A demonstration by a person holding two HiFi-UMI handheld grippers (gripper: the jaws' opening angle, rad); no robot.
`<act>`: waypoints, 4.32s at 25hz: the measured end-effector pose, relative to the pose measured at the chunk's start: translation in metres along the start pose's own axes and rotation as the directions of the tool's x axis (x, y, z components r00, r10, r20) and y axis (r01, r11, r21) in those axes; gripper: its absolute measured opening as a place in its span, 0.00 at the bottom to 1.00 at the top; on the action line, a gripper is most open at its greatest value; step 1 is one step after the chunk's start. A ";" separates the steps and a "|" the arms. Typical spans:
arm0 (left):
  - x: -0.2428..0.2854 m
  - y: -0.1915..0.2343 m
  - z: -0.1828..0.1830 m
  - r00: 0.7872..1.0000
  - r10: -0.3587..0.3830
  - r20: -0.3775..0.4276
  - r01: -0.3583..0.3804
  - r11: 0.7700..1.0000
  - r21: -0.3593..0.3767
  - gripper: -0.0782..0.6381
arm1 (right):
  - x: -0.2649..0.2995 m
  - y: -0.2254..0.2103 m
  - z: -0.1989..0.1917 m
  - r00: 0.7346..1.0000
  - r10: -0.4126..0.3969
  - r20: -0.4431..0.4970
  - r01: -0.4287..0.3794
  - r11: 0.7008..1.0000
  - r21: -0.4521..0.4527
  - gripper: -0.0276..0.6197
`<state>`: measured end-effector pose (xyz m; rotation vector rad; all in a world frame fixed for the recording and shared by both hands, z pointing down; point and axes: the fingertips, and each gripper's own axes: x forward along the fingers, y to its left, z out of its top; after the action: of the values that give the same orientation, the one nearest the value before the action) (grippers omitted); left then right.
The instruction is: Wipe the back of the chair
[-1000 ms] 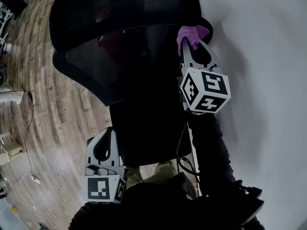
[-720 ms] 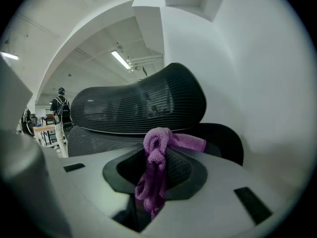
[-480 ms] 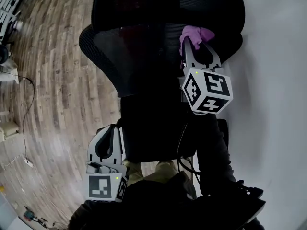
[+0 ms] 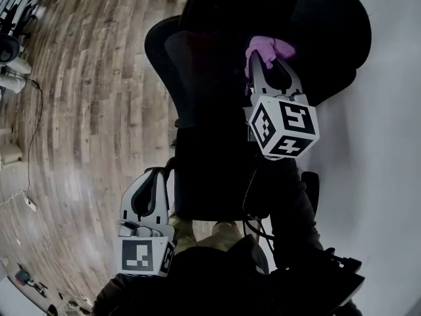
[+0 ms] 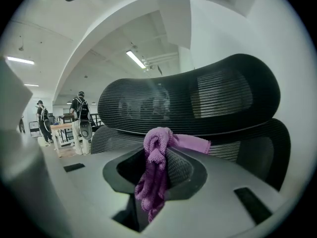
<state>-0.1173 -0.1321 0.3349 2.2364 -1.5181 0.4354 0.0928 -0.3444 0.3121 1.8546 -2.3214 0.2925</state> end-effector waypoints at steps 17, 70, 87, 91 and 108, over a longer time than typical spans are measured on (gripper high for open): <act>-0.060 0.080 -0.012 0.987 0.158 0.033 -0.154 0.983 -0.104 0.12 | 0.039 0.157 0.005 0.974 0.226 -0.025 -0.227 0.972 -0.064 0.19; 0.003 0.016 -0.080 0.994 0.056 -0.098 -0.060 0.997 -0.039 0.12 | 0.018 0.096 -0.120 0.959 0.260 -0.111 -0.258 0.966 0.031 0.19; 0.050 -0.061 -0.073 0.989 -0.062 -0.138 0.066 0.998 0.025 0.12 | -0.008 -0.018 -0.127 0.986 0.132 -0.106 -0.125 0.990 0.069 0.19; 0.060 -0.082 -0.073 0.984 -0.093 -0.152 0.100 0.994 0.041 0.12 | -0.019 -0.050 -0.129 0.990 0.094 -0.104 -0.086 0.993 0.078 0.19; 0.097 -0.173 -0.081 0.951 -0.229 -0.210 0.243 0.969 0.040 0.12 | -0.081 -0.190 -0.153 0.985 -0.123 -0.124 0.139 0.982 0.125 0.19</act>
<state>0.0762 -0.1135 0.4248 2.3064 -1.1322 0.6259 0.2959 -0.2701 0.4513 1.9836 -2.1398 0.5340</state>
